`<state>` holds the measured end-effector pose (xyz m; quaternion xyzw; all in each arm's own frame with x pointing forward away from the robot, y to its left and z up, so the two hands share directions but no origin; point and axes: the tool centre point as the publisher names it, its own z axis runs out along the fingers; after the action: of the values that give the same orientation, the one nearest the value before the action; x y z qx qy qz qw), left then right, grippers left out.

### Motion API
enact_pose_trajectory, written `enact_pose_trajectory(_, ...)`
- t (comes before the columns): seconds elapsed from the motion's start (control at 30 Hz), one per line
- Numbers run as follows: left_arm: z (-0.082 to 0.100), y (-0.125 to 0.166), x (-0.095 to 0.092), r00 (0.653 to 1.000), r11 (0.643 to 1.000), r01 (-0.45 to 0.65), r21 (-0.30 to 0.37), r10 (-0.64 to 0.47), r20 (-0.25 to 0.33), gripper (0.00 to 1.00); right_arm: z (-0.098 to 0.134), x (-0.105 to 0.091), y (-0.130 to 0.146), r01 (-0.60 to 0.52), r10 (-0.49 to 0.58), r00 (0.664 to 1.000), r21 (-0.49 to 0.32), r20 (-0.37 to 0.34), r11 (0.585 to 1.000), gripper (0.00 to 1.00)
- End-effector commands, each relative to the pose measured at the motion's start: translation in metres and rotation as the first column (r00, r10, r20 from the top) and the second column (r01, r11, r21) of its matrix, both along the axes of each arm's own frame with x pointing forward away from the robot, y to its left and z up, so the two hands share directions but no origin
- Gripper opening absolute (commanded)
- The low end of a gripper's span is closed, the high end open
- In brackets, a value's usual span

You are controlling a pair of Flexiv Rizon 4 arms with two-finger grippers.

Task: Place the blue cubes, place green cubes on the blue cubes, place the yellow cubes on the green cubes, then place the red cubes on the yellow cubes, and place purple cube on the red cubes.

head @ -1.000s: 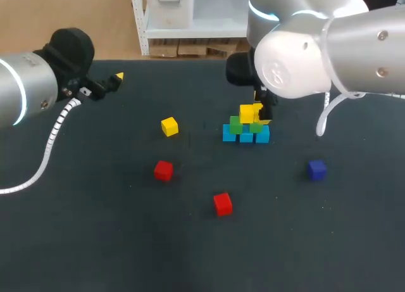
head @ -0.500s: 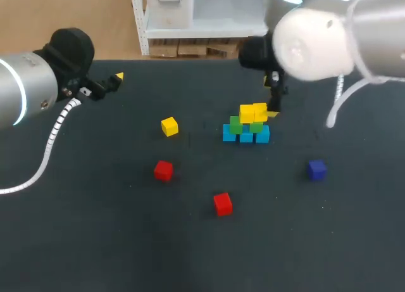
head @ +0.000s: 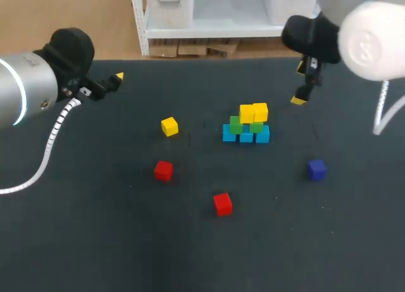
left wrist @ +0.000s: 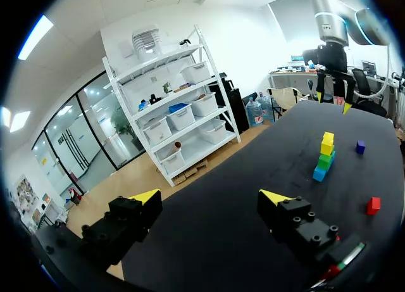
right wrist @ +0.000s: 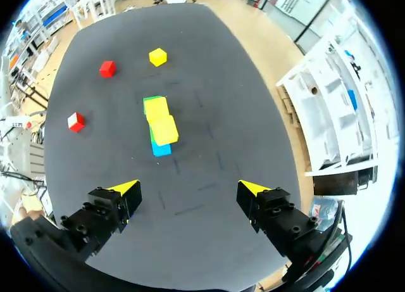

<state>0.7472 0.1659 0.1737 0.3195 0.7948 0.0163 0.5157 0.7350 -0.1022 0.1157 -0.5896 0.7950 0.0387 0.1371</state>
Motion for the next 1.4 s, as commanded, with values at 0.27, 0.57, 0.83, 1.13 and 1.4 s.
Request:
enact_pose_trajectory(0.27,-0.001,-0.001,0.0,1.0,1.0,-0.002,0.001,0.002,0.003,1.0,0.017,-0.014,-0.045,0.102,-0.113,0.984,0.08,0.14,0.992,1.0)
enact_pose_trajectory(0.57,-0.001,-0.001,0.0,1.0,1.0,-0.002,0.001,0.002,0.003,1.0,0.014,-0.015,-0.05,0.107,-0.118,0.983,0.084,0.138,0.991,1.0)
enact_pose_trajectory(0.83,-0.001,-0.001,0.0,1.0,1.0,-0.002,0.001,0.002,0.003,1.0,0.017,-0.016,-0.054,0.123,-0.135,0.979,0.085,0.155,0.989,1.0)
enact_pose_trajectory(1.13,-0.001,-0.001,0.0,1.0,1.0,-0.002,0.001,0.002,0.003,1.0,0.019,-0.017,-0.061,0.151,-0.164,0.973,0.088,0.162,0.985,1.0)
enact_pose_trajectory(1.4,-0.001,-0.001,0.0,1.0,1.0,-0.002,0.001,0.002,0.003,1.0,0.019,-0.016,-0.06,0.156,-0.169,0.974,0.093,0.151,0.983,1.0)
